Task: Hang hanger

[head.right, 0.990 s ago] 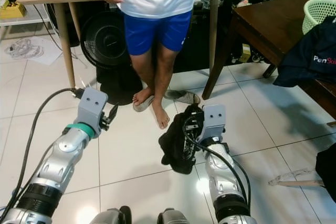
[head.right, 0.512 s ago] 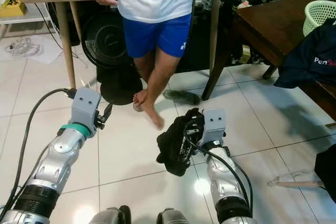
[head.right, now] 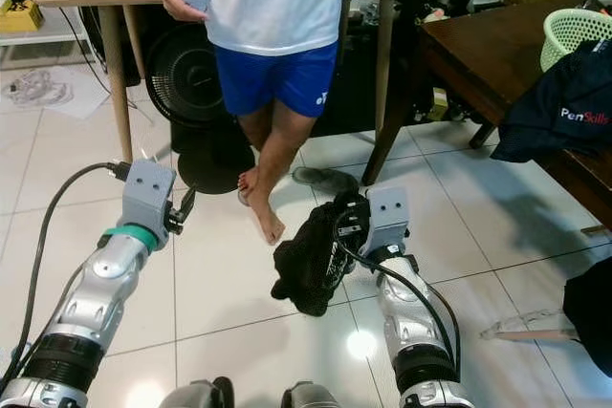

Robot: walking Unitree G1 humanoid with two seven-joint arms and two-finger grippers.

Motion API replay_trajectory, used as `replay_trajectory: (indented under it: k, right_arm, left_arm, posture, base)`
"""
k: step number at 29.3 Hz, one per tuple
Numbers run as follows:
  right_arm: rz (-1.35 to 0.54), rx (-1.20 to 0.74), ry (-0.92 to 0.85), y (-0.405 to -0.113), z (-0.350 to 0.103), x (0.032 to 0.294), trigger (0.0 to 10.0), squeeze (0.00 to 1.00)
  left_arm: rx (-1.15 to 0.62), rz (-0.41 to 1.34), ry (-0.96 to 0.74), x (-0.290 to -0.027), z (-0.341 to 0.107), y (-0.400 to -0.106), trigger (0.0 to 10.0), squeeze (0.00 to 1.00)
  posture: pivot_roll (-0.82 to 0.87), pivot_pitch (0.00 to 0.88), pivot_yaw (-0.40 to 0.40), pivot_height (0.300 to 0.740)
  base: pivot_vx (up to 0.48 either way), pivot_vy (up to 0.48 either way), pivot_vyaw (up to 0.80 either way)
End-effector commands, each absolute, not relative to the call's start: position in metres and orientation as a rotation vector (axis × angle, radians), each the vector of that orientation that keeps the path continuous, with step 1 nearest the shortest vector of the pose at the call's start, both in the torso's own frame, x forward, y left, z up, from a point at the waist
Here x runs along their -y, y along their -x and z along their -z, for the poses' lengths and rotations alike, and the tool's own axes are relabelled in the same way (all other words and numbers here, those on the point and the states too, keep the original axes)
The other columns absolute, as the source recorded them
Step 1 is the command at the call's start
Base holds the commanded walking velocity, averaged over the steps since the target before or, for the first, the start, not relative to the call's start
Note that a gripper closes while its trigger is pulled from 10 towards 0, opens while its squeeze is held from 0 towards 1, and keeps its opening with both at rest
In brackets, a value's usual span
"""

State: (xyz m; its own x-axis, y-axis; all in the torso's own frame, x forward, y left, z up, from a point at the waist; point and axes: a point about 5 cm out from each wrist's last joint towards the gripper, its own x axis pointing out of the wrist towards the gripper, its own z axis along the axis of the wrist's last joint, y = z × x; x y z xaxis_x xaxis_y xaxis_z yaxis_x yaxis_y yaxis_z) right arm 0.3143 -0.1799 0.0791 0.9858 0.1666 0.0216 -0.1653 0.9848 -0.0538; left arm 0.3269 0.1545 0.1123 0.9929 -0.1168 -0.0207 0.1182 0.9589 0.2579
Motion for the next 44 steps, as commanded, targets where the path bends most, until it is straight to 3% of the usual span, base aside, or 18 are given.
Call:
replay_trajectory:
  k: [1, 15, 30, 44]
  right_arm:
    - [-0.149, 0.053, 0.054, -0.317, -0.084, 0.184, 10.0, 0.0]
    - [-0.174, 0.029, 0.03, -0.311, -0.074, 0.174, 10.0, 0.0]
    - [-0.207, 0.04, -0.027, -0.307, -0.069, 0.143, 10.0, 0.0]
    - [-0.18, 0.088, -0.002, -0.316, -0.086, 0.156, 10.0, 0.0]
  left_arm:
    - [-0.02, 0.12, -0.262, -0.155, -0.109, -0.327, 10.0, 0.0]
    - [-0.026, 0.108, -0.269, -0.158, -0.105, -0.317, 10.0, 0.0]
    - [-0.06, 0.151, -0.307, -0.163, -0.098, -0.307, 10.0, 0.0]
    - [-0.058, 0.208, -0.168, -0.126, -0.11, -0.325, 10.0, 0.0]
  posture:
    - [-0.06, 0.018, 0.031, 0.74]
    - [0.0, 0.081, 0.015, 0.74]
    - [0.02, 0.045, 0.069, 0.74]
    - [-0.1, 0.016, 0.056, 0.74]
  base:
    - [0.0, 0.0, 0.0]
    - [0.0, 0.0, 0.0]
    - [0.0, 0.0, 0.0]
    - [0.0, 0.0, 0.0]
